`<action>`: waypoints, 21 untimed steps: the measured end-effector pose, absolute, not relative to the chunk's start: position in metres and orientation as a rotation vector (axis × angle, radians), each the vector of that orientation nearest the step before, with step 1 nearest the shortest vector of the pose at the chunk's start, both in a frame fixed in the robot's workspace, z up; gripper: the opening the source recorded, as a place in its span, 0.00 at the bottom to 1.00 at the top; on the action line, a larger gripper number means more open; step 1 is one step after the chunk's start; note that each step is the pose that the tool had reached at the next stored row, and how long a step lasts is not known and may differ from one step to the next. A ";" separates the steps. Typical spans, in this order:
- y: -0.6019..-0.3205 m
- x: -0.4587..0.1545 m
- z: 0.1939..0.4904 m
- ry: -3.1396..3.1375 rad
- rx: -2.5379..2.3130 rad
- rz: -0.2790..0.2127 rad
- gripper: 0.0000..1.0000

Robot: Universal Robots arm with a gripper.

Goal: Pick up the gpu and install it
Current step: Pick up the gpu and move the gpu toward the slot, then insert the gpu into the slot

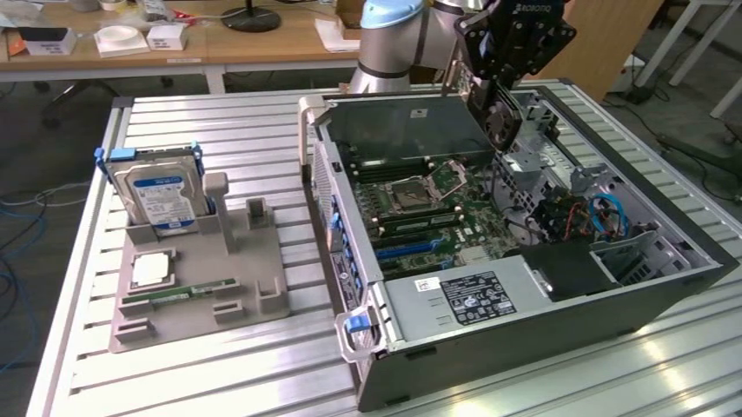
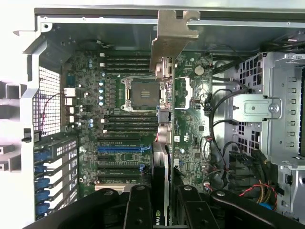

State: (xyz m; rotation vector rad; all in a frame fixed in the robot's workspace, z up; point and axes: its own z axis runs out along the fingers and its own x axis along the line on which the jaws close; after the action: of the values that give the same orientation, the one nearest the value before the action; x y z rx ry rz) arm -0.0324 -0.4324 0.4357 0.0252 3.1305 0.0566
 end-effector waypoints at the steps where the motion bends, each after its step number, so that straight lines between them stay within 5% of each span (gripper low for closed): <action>1: -0.432 -0.032 0.436 3.130 0.025 0.057 0.27; 21: -0.433 -0.033 0.435 3.127 -0.202 0.058 0.27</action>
State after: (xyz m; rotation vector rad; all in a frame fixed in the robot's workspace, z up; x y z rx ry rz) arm -0.0332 -0.4329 0.4354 -0.2025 3.1267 0.0578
